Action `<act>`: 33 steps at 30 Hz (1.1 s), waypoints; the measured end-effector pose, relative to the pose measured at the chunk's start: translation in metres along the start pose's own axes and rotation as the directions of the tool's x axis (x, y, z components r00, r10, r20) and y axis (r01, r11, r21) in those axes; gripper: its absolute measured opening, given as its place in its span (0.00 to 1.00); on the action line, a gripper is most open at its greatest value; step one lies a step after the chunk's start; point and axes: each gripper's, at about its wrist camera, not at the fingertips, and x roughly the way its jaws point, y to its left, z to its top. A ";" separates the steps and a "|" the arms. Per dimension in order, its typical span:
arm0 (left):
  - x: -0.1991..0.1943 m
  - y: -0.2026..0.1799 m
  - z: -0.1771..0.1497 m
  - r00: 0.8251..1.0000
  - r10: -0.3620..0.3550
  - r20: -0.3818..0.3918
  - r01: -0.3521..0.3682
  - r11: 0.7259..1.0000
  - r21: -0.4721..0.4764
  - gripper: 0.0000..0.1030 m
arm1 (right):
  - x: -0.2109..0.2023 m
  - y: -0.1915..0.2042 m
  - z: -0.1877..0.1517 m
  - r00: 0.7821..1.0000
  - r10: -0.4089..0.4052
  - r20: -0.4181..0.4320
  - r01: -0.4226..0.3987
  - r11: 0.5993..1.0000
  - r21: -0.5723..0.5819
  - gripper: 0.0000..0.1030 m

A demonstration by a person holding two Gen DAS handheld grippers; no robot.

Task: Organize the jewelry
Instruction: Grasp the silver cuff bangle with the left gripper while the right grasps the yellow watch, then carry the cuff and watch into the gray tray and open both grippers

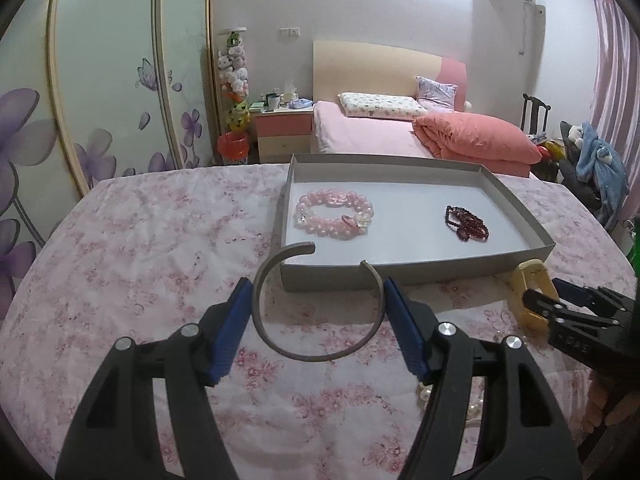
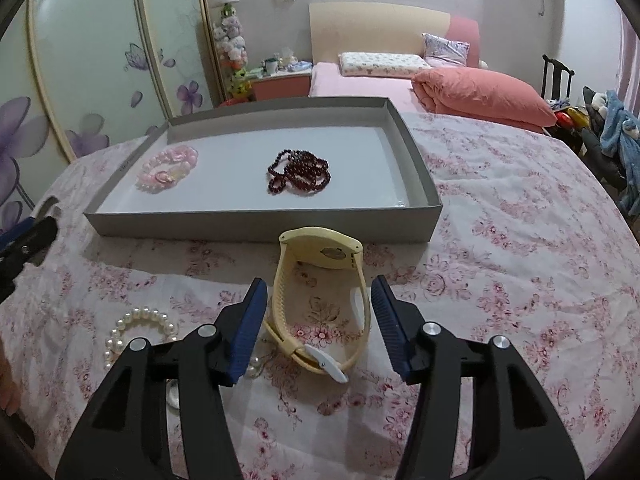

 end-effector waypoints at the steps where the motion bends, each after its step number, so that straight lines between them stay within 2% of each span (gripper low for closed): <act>1: 0.000 -0.002 0.000 1.000 -0.002 -0.001 0.002 1.000 0.001 0.63 | 0.002 0.000 0.000 1.000 -0.007 -0.007 0.007 1.000 0.000 0.54; 12: 0.002 -0.006 -0.004 1.000 -0.008 -0.015 0.008 1.000 0.009 0.63 | 0.012 0.000 0.002 0.999 -0.012 -0.033 0.013 1.000 0.013 0.54; 17: 0.003 -0.007 -0.004 1.000 -0.009 -0.014 0.010 1.000 0.008 0.63 | 0.011 0.003 0.001 0.999 -0.004 -0.035 0.004 1.000 0.001 0.41; 20: 0.000 -0.006 -0.003 1.000 -0.011 -0.002 0.011 1.000 0.003 0.63 | 0.009 0.002 -0.001 1.000 0.010 -0.029 -0.010 1.000 0.013 0.38; 28: -0.012 -0.010 -0.003 0.999 -0.014 0.049 0.014 1.000 -0.002 0.63 | -0.022 0.006 0.001 0.995 0.025 0.101 -0.027 0.999 0.018 0.37; 33: -0.021 -0.016 -0.003 0.995 -0.008 0.100 0.008 1.000 0.006 0.63 | -0.047 0.018 0.003 0.972 0.021 0.235 -0.018 1.000 -0.016 0.37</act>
